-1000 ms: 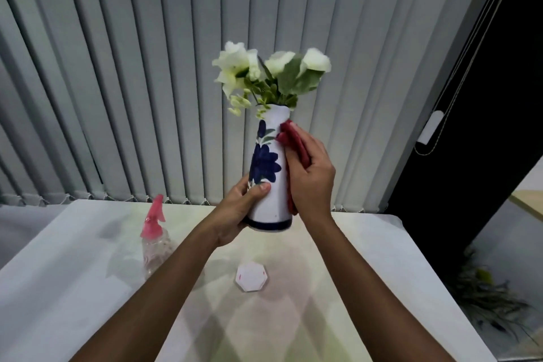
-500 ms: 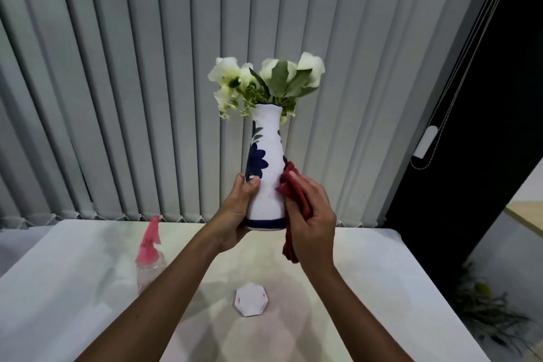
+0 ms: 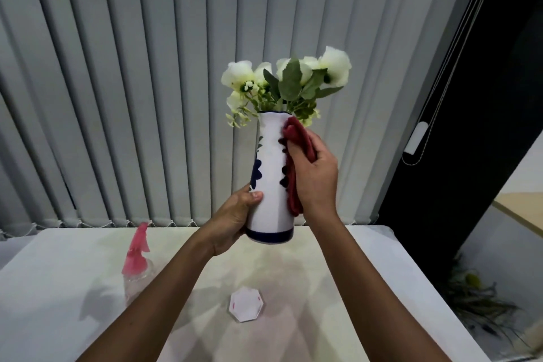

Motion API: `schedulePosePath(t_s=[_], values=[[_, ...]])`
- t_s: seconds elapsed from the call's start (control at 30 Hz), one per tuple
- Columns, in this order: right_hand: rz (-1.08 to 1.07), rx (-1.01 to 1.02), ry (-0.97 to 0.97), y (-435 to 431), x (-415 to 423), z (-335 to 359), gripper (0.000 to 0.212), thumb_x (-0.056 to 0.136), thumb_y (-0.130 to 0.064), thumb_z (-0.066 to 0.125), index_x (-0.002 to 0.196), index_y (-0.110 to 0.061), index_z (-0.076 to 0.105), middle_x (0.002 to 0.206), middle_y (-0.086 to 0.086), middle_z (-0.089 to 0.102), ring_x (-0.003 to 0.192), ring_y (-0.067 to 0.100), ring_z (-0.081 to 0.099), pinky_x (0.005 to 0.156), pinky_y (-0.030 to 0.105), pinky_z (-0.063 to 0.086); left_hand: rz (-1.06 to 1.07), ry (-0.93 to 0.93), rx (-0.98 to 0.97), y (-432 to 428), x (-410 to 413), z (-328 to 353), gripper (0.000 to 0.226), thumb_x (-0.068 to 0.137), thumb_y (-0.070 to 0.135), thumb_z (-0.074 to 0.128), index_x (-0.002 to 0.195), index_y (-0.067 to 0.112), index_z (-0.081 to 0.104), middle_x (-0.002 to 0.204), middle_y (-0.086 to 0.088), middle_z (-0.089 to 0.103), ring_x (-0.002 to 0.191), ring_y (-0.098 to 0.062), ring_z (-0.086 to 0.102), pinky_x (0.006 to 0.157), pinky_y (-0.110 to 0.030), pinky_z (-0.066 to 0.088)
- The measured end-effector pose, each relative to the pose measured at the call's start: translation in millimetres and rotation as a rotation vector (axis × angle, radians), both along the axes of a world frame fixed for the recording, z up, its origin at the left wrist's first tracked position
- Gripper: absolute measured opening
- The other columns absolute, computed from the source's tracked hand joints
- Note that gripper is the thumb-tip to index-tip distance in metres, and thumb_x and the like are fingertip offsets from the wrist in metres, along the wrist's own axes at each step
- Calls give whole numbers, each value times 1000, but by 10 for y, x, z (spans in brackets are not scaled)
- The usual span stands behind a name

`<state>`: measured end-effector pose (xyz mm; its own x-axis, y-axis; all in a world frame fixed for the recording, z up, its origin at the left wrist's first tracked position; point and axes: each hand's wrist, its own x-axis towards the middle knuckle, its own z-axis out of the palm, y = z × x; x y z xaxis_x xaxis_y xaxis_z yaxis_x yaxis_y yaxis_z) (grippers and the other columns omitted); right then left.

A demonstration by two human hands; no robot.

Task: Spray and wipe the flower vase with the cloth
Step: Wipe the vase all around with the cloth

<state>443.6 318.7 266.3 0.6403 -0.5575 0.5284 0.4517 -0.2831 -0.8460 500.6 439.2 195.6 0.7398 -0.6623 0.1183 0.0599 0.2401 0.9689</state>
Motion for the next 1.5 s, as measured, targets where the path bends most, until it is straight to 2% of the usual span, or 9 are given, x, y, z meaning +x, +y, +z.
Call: schedulePosePath(t_s=[0.1,0.2,0.43,0.53,0.67,1.0,1.17,1.4,1.5], values=[[71,118,44,-2,-48,-106,24,93,-19,61,106,-38,69,85,-12,74,72,10,67,66,34,58,24,4,-33,19,16,-32,69,53,54,78,114,26,61,109,2,74,101,-18,68,82,-33,57],[43,91,43,39,-117,-429,28,95,-14,58,117,-28,67,102,-12,74,95,5,69,85,26,54,66,22,-79,2,51,-47,78,45,55,84,113,26,60,105,4,74,93,-12,71,71,-26,57],[-192,-416,-134,2,-221,-1071,36,88,-12,59,121,-25,64,123,-1,57,116,7,57,96,24,48,134,103,-100,-78,142,-19,33,88,40,59,118,30,54,117,0,68,97,-18,67,87,-38,55],[-219,-518,-121,-40,-158,-997,31,88,-15,58,117,-16,68,122,4,58,115,12,58,97,25,48,111,79,-68,-67,131,-41,40,80,51,65,114,34,54,116,2,68,97,-15,67,86,-35,56],[-184,-440,-73,-70,13,-639,35,88,-17,56,121,-17,66,123,4,59,114,11,57,99,17,43,11,35,-62,-72,134,-84,90,38,68,83,118,39,52,114,12,70,102,-10,68,80,-25,56],[17,41,70,-134,264,-202,24,92,-29,58,112,-34,68,102,0,74,96,29,70,84,53,57,50,19,-130,-101,158,-77,64,54,35,76,115,23,60,102,4,75,92,-13,70,74,-22,56],[59,33,44,-10,33,-559,33,96,-10,55,115,-34,66,111,-7,73,106,9,67,91,30,53,142,68,-202,-94,223,12,90,38,46,89,118,24,56,103,3,74,88,-15,72,68,-29,58],[-185,-457,-172,7,-74,-886,34,88,-11,56,120,-21,64,126,4,60,119,11,57,101,25,46,77,145,-163,-37,214,47,64,64,53,71,118,23,57,105,-4,72,85,-18,70,74,-40,61],[-190,-472,-197,-10,-13,-680,32,89,-11,56,119,-13,66,127,7,59,120,11,56,104,23,42,17,64,-111,-1,189,68,93,44,64,83,121,17,59,110,-3,73,97,-18,69,82,-32,58]])
